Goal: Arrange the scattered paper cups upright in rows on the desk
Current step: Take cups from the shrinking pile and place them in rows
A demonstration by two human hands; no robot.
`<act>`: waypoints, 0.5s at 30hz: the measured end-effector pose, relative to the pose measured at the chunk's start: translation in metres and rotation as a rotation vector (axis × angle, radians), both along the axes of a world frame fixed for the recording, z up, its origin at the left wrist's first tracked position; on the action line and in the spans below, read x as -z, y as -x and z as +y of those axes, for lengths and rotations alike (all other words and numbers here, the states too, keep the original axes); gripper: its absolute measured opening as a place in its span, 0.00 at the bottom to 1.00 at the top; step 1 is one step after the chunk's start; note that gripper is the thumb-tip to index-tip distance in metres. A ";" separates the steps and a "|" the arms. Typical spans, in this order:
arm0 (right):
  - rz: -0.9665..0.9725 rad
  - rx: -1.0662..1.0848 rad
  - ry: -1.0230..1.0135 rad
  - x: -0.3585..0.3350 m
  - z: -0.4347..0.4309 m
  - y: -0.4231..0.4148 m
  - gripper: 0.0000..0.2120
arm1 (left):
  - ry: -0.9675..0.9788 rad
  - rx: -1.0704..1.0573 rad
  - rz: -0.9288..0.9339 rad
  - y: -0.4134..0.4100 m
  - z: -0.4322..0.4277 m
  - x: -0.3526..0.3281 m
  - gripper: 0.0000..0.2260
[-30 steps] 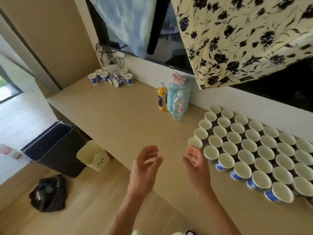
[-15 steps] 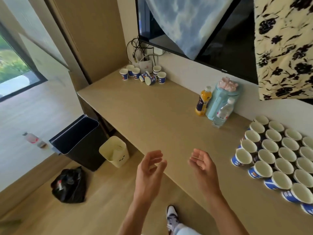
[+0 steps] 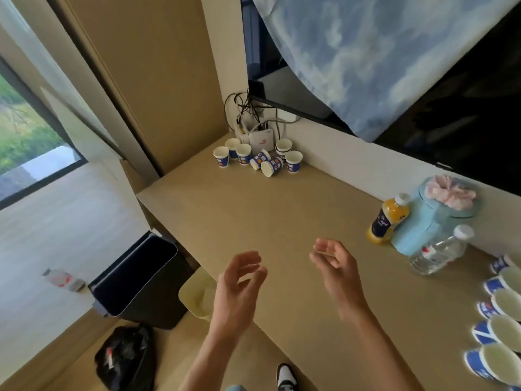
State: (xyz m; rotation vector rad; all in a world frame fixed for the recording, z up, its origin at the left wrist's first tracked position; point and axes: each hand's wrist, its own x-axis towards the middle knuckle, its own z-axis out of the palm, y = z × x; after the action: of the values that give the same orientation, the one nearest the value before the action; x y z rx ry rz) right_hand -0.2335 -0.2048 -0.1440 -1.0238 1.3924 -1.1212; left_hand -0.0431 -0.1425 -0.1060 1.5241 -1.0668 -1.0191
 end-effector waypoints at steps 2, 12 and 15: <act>0.034 -0.033 -0.009 -0.002 -0.023 -0.013 0.11 | -0.023 0.016 0.017 -0.006 -0.030 0.003 0.08; 0.274 0.026 -0.043 0.010 -0.178 -0.075 0.12 | -0.133 0.218 0.083 -0.067 -0.178 0.043 0.07; 0.398 0.079 -0.047 0.019 -0.249 -0.096 0.15 | -0.159 0.275 0.100 -0.092 -0.223 0.048 0.09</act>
State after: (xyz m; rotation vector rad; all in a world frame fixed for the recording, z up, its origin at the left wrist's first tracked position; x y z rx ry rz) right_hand -0.1375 -0.4540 -0.1631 -1.2119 1.7785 -0.9684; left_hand 0.0487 -0.3657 -0.1535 1.4600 -1.1684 -1.3838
